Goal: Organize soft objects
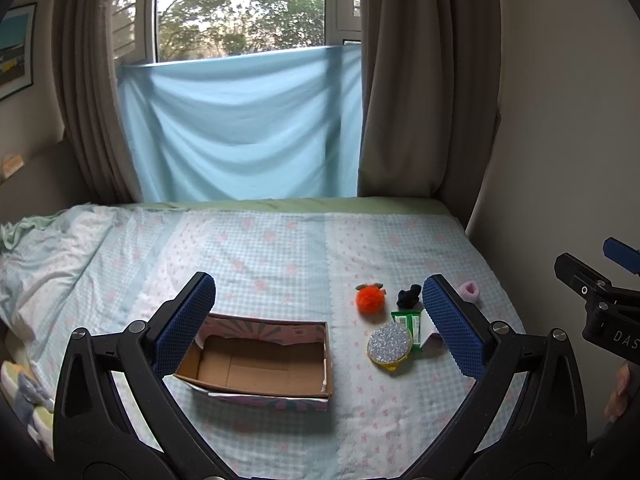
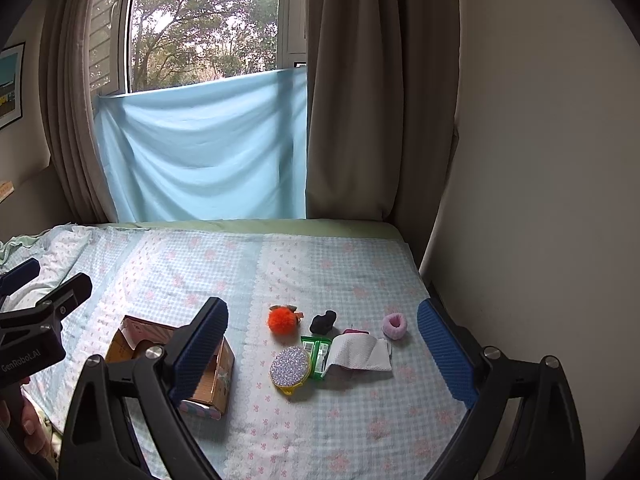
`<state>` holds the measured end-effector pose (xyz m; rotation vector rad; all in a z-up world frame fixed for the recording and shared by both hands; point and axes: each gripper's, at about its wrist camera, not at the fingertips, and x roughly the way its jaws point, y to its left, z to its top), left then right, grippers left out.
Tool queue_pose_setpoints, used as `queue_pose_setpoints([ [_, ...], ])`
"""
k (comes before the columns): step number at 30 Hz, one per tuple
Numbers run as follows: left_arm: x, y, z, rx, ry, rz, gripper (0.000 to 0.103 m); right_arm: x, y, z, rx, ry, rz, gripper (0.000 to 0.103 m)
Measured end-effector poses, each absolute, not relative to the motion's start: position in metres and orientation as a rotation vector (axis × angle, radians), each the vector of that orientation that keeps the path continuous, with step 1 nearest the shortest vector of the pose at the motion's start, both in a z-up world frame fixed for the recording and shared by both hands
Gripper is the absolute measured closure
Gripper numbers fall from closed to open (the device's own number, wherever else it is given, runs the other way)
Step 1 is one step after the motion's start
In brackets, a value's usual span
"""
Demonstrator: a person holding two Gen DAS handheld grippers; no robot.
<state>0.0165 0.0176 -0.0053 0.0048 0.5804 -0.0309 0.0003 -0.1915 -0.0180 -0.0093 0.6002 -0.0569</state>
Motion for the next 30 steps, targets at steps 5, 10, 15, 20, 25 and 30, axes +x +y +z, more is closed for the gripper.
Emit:
queue_pose_setpoints([
  [5,0.016,0.018,-0.005,0.005,0.582,-0.032,0.000,0.001,-0.191,-0.018,-0.017,0.604,-0.056,0.008],
  [10,0.021,0.018,-0.005,0.004,0.590,-0.036,0.000,0.004,-0.191,-0.019,-0.014,0.609,-0.054,0.008],
  [15,0.030,0.015,-0.005,0.021,0.621,-0.059,0.000,0.008,-0.198,-0.018,0.020,0.630,-0.086,0.008],
  [20,0.045,0.006,-0.020,0.039,0.687,-0.137,0.000,0.014,-0.212,-0.034,0.059,0.680,-0.147,0.008],
  [25,0.068,-0.013,-0.057,0.038,0.784,-0.239,0.000,0.030,-0.233,-0.062,0.088,0.762,-0.187,0.008],
  [30,0.092,-0.043,-0.104,0.020,0.867,-0.282,0.000,0.061,-0.261,-0.105,0.112,0.848,-0.156,0.008],
])
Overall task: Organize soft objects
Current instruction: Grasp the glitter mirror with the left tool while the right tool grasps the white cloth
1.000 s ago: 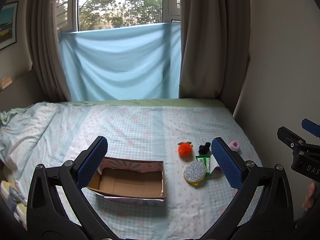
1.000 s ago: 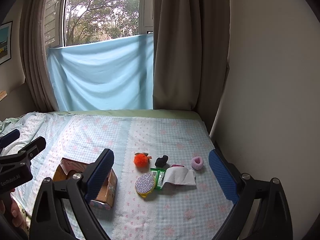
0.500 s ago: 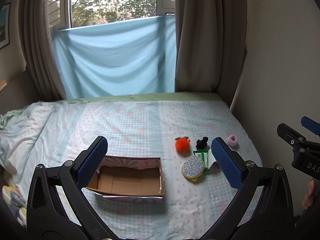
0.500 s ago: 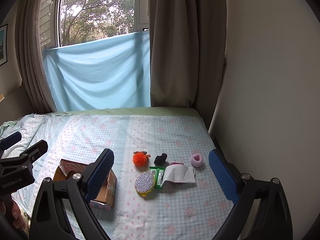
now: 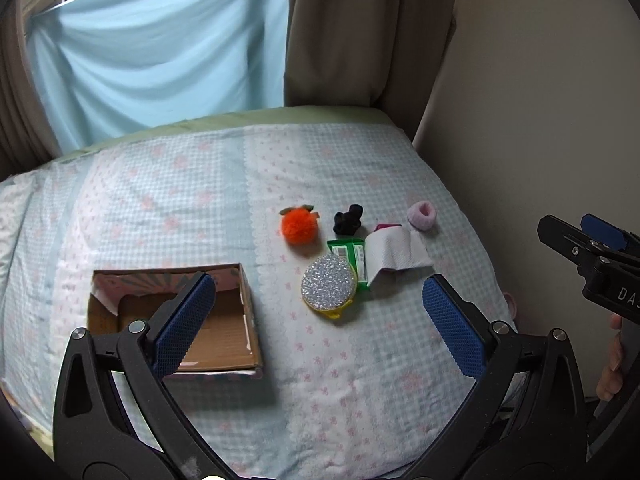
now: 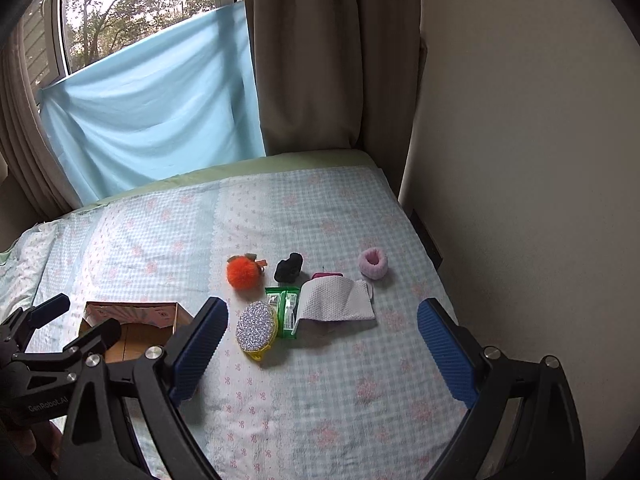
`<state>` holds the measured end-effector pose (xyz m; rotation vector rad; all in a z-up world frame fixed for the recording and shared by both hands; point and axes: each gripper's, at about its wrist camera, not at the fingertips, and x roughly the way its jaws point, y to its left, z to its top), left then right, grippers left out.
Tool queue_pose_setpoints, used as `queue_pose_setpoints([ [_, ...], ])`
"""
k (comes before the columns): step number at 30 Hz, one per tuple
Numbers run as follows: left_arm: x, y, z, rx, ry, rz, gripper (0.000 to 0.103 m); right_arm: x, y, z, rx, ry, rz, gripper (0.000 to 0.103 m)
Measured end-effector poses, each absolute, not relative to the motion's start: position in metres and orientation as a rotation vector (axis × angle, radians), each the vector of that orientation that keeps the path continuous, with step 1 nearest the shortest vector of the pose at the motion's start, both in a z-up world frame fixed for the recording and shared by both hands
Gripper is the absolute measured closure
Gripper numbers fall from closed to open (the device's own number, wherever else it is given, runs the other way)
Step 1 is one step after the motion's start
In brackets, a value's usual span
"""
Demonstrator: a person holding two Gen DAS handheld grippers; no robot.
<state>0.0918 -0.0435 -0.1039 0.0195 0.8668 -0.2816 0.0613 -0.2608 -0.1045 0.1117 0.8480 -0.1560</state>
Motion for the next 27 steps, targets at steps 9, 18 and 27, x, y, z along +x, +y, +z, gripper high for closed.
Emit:
queue_pose_setpoints([
  [9,0.148,-0.101,-0.214,-0.056,1.028,-0.292,0.000,0.140,-0.311,-0.206,0.140,0.989,-0.074,0.008],
  [18,0.202,-0.123,-0.339,-0.092,1.160,-0.266,0.000,0.213,-0.336,-0.323,0.247,1.133,0.014,0.008],
  [27,0.234,-0.130,-0.426,-0.066,1.255,-0.310,0.001,0.244,-0.350,-0.400,0.315,1.219,0.055,0.008],
])
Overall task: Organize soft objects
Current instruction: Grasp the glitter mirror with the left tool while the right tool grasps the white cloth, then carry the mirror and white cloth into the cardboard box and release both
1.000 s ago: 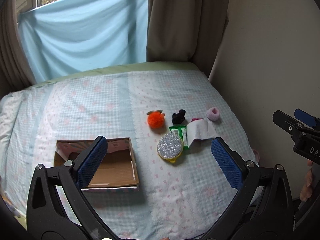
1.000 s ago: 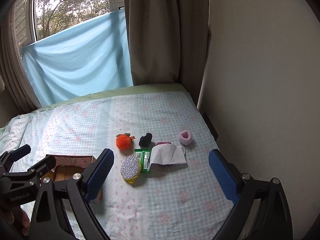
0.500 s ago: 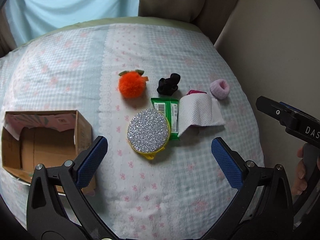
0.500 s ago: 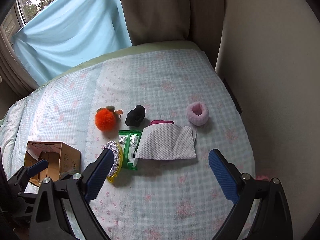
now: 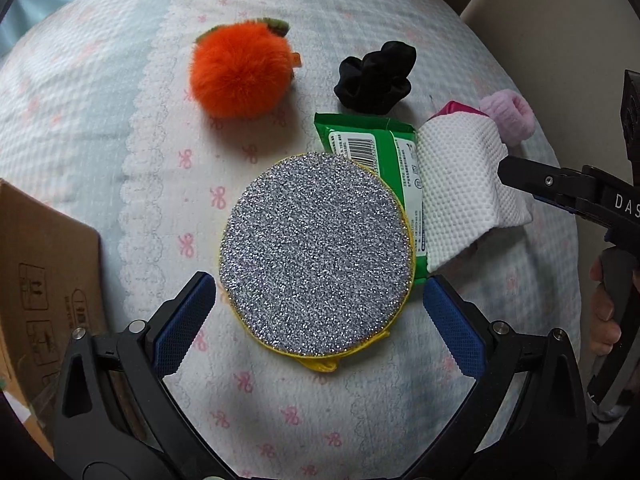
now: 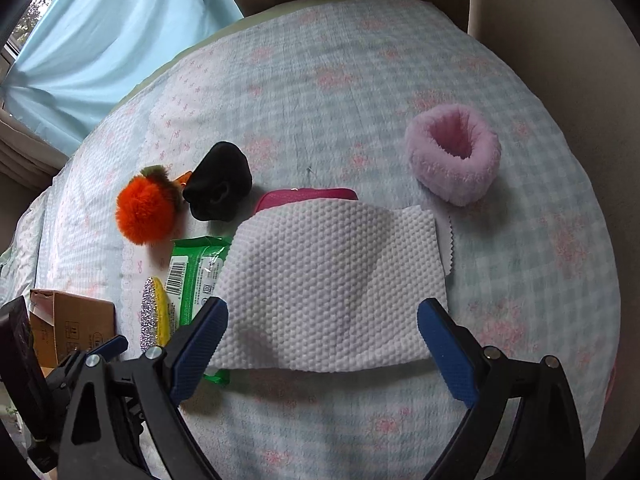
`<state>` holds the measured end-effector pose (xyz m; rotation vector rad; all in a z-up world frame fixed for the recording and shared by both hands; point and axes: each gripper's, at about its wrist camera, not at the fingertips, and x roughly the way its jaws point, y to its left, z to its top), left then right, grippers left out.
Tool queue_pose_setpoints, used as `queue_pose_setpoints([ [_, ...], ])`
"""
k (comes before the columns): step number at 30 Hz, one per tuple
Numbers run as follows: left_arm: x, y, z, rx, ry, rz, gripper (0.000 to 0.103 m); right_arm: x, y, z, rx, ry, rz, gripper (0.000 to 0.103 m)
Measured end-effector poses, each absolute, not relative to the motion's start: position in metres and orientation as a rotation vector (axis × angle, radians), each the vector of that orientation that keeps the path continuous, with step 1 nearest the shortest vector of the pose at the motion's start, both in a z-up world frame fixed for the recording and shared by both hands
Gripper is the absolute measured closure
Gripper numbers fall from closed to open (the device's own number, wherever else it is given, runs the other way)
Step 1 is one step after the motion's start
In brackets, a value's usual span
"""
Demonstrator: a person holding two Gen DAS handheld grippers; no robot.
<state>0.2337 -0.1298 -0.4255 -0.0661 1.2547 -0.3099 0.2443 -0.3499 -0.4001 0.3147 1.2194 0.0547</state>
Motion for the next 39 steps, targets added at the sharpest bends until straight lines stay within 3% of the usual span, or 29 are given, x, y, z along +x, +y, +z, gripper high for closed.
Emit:
queue_pose_setpoints([
  [4,0.244,-0.129,-0.447,-0.065,1.285,-0.347,0.005,0.245,-0.355,-0.412,0.366,1.225,0.076,0.014],
  [6,0.248,-0.128,-0.454,-0.068,1.299,-0.364,0.006,0.248,-0.355,-0.416,0.380,1.232,0.095,0.028],
  [9,0.253,-0.128,-0.458,-0.059,1.306,-0.375,0.010,0.247,-0.356,-0.418,0.415,1.236,0.118,0.042],
  [13,0.258,-0.130,-0.459,-0.038,1.317,-0.384,0.020,0.243,-0.357,-0.415,0.425,1.240,0.109,0.056],
  [15,0.257,-0.131,-0.457,-0.031,1.319,-0.387,0.026,0.241,-0.361,-0.414,0.441,1.236,0.101,0.067],
  [21,0.259,-0.131,-0.447,-0.034,1.316,-0.404,0.045,0.235,-0.369,-0.405,0.474,1.219,0.075,0.082],
  [27,0.256,-0.127,-0.431,-0.047,1.306,-0.401,0.063,0.228,-0.370,-0.395,0.483,1.185,0.070,0.089],
  [29,0.254,-0.127,-0.428,-0.046,1.299,-0.397,0.081,0.226,-0.370,-0.391,0.483,1.175,0.077,0.091],
  [39,0.241,-0.125,-0.407,-0.026,1.240,-0.371,0.087,0.216,-0.364,-0.369,0.471,1.110,0.093,0.092],
])
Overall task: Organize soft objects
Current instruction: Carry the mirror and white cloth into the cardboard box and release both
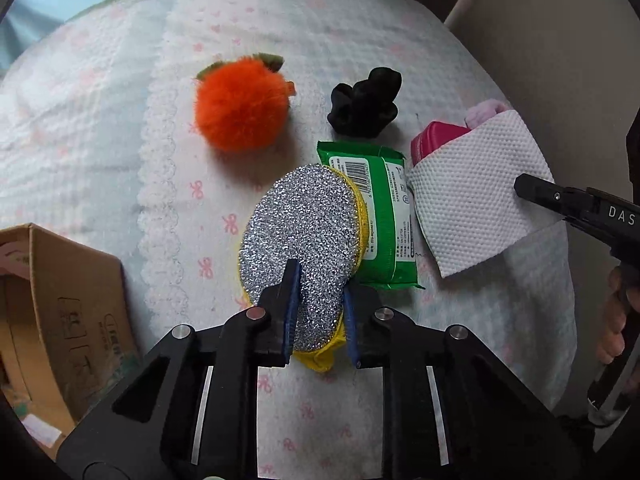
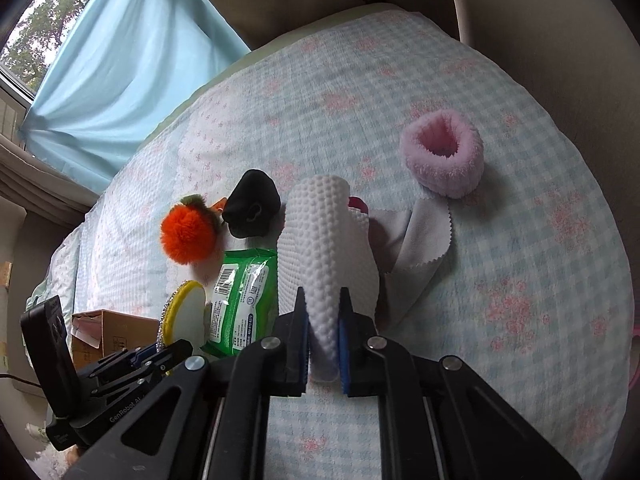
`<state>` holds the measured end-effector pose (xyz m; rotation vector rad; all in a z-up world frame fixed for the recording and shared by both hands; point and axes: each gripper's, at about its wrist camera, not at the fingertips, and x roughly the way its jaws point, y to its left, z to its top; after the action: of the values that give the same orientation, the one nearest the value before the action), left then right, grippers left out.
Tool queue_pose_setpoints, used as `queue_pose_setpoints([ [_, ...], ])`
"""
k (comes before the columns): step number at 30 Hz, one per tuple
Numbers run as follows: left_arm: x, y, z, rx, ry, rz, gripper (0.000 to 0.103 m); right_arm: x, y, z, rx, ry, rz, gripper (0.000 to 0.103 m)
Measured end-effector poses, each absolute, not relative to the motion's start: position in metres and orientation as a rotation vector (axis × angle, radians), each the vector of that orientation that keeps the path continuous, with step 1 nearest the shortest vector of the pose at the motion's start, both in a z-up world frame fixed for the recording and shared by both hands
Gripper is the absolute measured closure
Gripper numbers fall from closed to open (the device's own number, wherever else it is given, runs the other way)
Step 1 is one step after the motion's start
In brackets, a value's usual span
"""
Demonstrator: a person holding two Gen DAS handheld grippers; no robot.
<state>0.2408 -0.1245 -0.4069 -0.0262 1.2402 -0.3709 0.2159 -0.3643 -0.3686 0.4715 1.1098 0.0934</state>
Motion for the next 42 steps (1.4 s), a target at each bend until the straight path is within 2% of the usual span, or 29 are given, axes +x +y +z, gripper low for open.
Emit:
queue_pose_setpoints([
  [13,0.220,-0.109,-0.346,-0.065,1.118,-0.358,0.089,0.189,-0.356,-0.303,0.440,0.995,0.120,0.092],
  [22,0.187,-0.083,-0.246,-0.151,1.014,-0.320,0.089,0.157,-0.322,-0.200,0.369,0.927,0.200,0.092],
  [29,0.162,-0.026,-0.174,-0.209,0.955,-0.269,0.089,0.135,-0.250,-0.139,0.320,0.903,0.294,0.092],
  [36,0.149,0.057,-0.139,-0.180,0.908,-0.236,0.089,0.120,-0.154,-0.122,0.319,0.904,0.338,0.092],
  [42,0.152,0.135,-0.140,-0.129,0.948,-0.253,0.089,0.119,-0.077,-0.139,0.368,0.954,0.303,0.092],
])
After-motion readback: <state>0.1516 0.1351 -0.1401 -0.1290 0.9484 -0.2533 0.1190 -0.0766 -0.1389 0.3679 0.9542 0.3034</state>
